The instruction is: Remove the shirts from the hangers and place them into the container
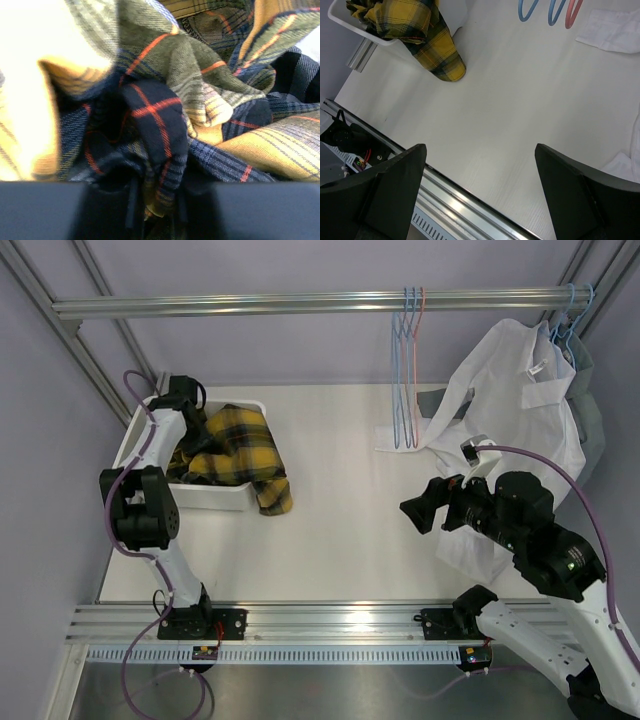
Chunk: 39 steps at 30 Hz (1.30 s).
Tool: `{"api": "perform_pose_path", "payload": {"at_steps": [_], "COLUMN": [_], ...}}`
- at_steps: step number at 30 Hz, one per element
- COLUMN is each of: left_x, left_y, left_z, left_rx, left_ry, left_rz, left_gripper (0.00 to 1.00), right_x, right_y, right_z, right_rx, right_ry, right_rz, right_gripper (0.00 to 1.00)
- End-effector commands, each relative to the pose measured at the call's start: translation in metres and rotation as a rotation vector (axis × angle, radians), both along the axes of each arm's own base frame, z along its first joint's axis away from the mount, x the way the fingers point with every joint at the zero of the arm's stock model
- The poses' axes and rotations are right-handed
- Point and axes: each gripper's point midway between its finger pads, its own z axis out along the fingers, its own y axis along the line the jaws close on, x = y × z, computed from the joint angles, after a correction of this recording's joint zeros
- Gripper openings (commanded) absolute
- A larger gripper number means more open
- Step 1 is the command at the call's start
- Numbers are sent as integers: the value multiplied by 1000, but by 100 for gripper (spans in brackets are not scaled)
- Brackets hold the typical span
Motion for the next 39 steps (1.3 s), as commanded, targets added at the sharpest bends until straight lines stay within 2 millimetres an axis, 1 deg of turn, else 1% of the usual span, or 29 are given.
{"api": "perform_pose_path", "payload": {"at_steps": [1, 2, 3, 4, 5, 6, 7, 8, 10, 12, 14, 15, 17, 18, 19, 20, 21, 23, 24, 25, 26, 27, 28, 29, 30, 32, 33, 38, 39], "left_x": [-29, -30, -29, -29, -29, -30, -30, -33, -37, -46, -52, -59, -67, -71, -78, -80, -85, -95, -101, -104, -109, -115, -116, -118, -123, -123, -121, -115, -114], "left_y": [19, 20, 21, 20, 20, 21, 20, 20, 16, 11, -3, -15, -28, -45, -55, -64, -86, -102, -119, -127, -131, -143, -153, -159, -174, -185, -194, -222, -231], "left_z": [-29, -11, 0, 11, 36, 48, 60, 83, 106, 134, 151, 166, 177, 182, 188, 192, 192, 191, 191, 183, 185, 186, 183, 172, 166, 162, 153, 131, 122], "left_rx": [58, 66, 69, 71, 75, 78, 93, 107, 146, 182, 202, 225, 259, 289, 310, 324, 325, 353, 378, 431, 471, 556, 574, 602, 602, 621, 664, 833, 859], "left_ry": [132, 88, 59, 35, -21, -48, -73, -119, -161, -220, -257, -299, -324, -337, -353, -373, -392, -413, -428, -419, -432, -432, -441, -408, -399, -370, -337, -248, -218], "left_rz": [2, 7, 9, 8, 10, 13, 12, 15, 2, -10, -52, -89, -139, -191, -246, -282, -359, -452, -522, -602, -642, -745, -794, -859, -932, -962, -981, -1094, -1140], "left_gripper": [32, 37, 48, 53, 59, 65, 75, 79, 92, 97, 99, 99, 99, 99, 99, 99, 99, 99, 99, 99, 99, 99, 99, 99, 99, 99, 99, 99, 99], "right_x": [5, 5, 5, 4, 4, 3, 2, 2, 1, -1, -2, -3, -4, -5, -6, -6, -7, -8, -8, -9, -9, -10, -10, -11, -11, -11, -12, -13, -13], "right_y": [3, 3, 3, 3, 3, 3, 4, 5, 6, 7, 6, 6, 6, 6, 6, 6, 6, 6, 6, 6, 6, 6, 5, 5, 5, 6, 6, 4, 4], "right_z": [20, 20, 20, 20, 20, 20, 21, 20, 20, 20, 20, 19, 19, 19, 17, 17, 16, 15, 14, 14, 14, 14, 14, 13, 12, 12, 13, 13, 12], "right_rx": [42, 41, 43, 43, 40, 41, 42, 41, 41, 36, 30, 29, 25, 26, 24, 20, 17, 13, 11, 12, 11, 11, 11, 11, 10, 10, 12, 15, 14], "right_ry": [-55, -55, -58, -60, -62, -62, -65, -66, -68, -73, -78, -78, -81, -83, -81, -84, -84, -80, -80, -79, -80, -80, -81, -79, -76, -72, -72, -71, -66], "right_rz": [-3, -2, -2, 1, 4, 9, 16, 21, 33, 46, 52, 58, 64, 71, 73, 78, 80, 86, 85, 89, 90, 93, 92, 93, 94, 97, 98, 90, 86], "right_gripper": [99, 99, 100, 100, 100, 99, 99, 99, 99, 99, 99, 99, 99, 100, 100, 100, 99, 99, 99, 99, 99, 99, 99, 99, 100, 99, 99, 99, 99]}}
